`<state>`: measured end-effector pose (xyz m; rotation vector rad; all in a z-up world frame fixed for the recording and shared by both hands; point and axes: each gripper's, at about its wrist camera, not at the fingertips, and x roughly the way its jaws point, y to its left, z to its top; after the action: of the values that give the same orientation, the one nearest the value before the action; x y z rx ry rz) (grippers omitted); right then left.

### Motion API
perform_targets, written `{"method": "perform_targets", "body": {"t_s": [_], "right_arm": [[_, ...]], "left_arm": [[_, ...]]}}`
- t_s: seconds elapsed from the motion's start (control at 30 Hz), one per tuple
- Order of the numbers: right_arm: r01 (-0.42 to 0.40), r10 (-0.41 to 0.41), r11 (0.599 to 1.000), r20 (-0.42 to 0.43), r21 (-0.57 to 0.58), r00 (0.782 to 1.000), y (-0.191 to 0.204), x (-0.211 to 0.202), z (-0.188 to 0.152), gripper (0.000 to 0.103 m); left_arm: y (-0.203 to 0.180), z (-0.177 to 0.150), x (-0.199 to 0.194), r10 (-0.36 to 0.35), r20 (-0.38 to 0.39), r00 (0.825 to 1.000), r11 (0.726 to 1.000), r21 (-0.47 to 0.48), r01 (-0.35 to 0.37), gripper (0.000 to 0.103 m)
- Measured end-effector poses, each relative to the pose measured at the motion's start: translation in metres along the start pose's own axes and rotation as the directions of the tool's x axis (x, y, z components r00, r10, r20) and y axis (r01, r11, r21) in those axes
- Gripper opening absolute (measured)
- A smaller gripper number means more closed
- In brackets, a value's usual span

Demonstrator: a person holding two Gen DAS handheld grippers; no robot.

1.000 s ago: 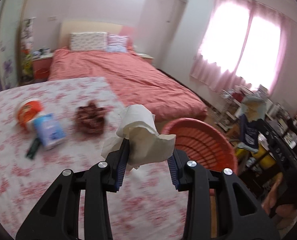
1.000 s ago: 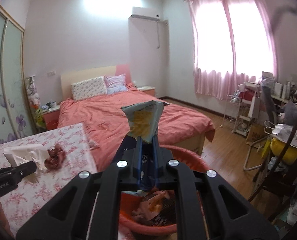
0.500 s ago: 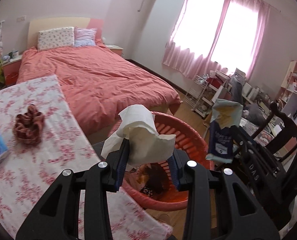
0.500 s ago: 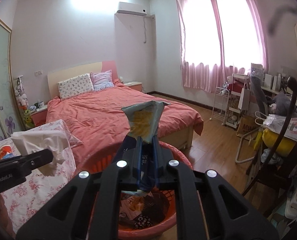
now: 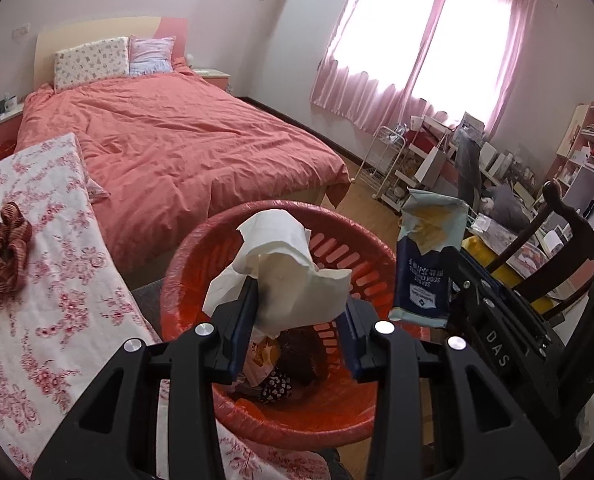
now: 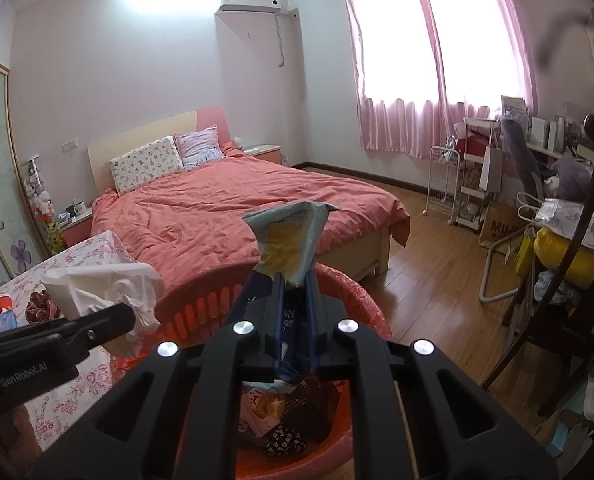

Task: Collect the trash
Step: 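Carry the tissue and wrapper over the orange basket and open both tools, then move both open tools back over the bed toward the remaining items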

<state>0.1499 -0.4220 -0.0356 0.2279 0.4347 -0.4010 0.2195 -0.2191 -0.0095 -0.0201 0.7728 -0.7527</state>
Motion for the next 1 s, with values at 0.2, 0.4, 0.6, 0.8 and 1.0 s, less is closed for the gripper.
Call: {"method": "perform_targets", "body": {"t_s": [0.2, 0.4, 0.6, 0.8, 1.0], "right_arm": [[-0.018, 0.018, 0.999, -0.027, 0.026, 0.999, 0.000, 0.012, -0.003, 0.027], [-0.016, 0.017, 0.999, -0.039, 0.032, 0.999, 0.000, 0.013, -0.009, 0.036], [-0.031, 0.032, 0.999, -0.050, 0.009, 0.998, 0.012, 0.010, -0.011, 0.039], [-0.071, 0.069, 0.997, -0.059, -0.031, 0.996, 0.039, 0.004, -0.009, 0.040], [-0.150, 0.142, 0.985, -0.090, -0.086, 0.986, 0.079, -0.001, -0.009, 0.044]], "left_arm": [[0.005, -0.005, 0.009, 0.022, -0.027, 0.999, 1.000, -0.011, -0.022, 0.051], [0.024, -0.011, 0.000, 0.078, -0.040, 0.996, 0.996, -0.048, -0.080, 0.051], [0.049, -0.018, -0.023, 0.174, -0.027, 0.984, 0.983, -0.056, -0.176, 0.051], [0.084, -0.027, -0.052, 0.260, -0.016, 0.966, 0.960, -0.107, -0.260, 0.051], [0.126, -0.036, -0.090, 0.348, 0.004, 0.938, 0.924, -0.173, -0.342, 0.051]]}}
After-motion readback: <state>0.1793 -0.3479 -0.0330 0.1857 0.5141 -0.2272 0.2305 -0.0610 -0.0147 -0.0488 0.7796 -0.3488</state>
